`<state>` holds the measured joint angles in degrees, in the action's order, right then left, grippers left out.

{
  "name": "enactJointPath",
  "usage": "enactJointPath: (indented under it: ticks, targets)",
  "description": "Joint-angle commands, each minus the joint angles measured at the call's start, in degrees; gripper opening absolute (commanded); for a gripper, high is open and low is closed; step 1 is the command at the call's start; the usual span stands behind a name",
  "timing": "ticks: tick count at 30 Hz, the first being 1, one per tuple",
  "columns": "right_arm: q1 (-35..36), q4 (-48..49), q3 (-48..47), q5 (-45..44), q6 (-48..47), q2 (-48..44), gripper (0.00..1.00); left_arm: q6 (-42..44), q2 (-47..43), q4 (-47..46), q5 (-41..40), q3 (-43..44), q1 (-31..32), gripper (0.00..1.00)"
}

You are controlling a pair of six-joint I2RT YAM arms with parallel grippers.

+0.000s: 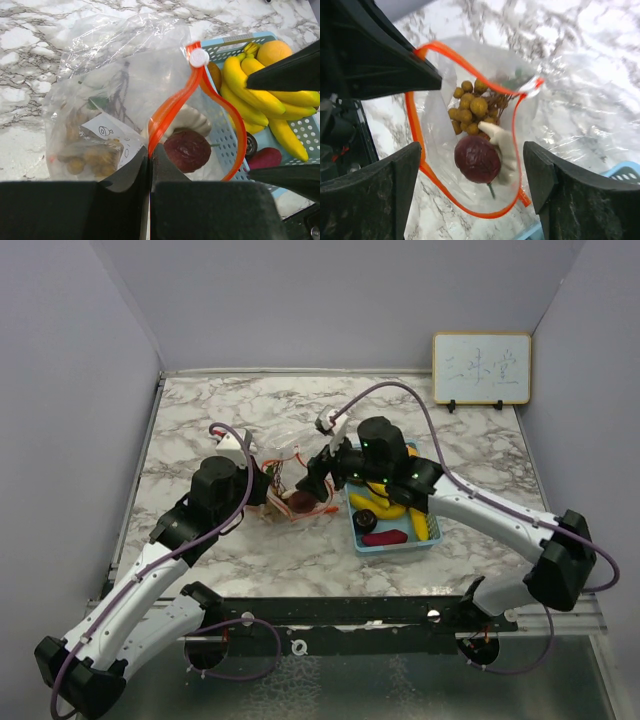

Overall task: Place the food in the zip-top bag and seal the zipper
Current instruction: Place the fake fruit in the zipper food storage bag.

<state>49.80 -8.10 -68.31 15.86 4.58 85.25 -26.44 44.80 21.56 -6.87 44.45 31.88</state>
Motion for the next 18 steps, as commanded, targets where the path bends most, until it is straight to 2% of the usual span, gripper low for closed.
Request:
enactJointPath:
  ticks: [1, 5, 7, 10, 12, 18]
  targets:
    - [0.1, 1.8, 2.4, -9.3, 1.1, -9.1, 0.84, -0.4, -0.1, -1.2, 1.2, 0.3, 0.0, 0.00]
    - [-0.8, -8.6, 3.7, -34.1, 6.4, -14.1, 0.82, -0.2, -1.1, -1.0, 1.0, 0.3, -0.1, 0.00]
    - [-4.2, -15.5, 5.1, -41.7, 11.8, -15.8, 0.80, 0.2, -1.3, -1.0, 1.1, 0.5, -0.1, 0.00]
    - [-12.7, -24.0, 8.3, -41.8, 18.4, -17.8, 0.79, 0.6, -1.3, -0.8, 1.3, 0.7, -0.1, 0.00]
    - [-15.8, -26.8, 11.2, -43.6, 21.8, -20.0, 0.80, 0.7, -1.5, -1.0, 1.5, 0.5, 0.0, 0.00]
    - [-21.6, -26.5, 16.1, -47.3, 25.7, -24.4, 0.77, 1.1, -1.7, -1.2, 2.4, 0.2, 0.0, 0.00]
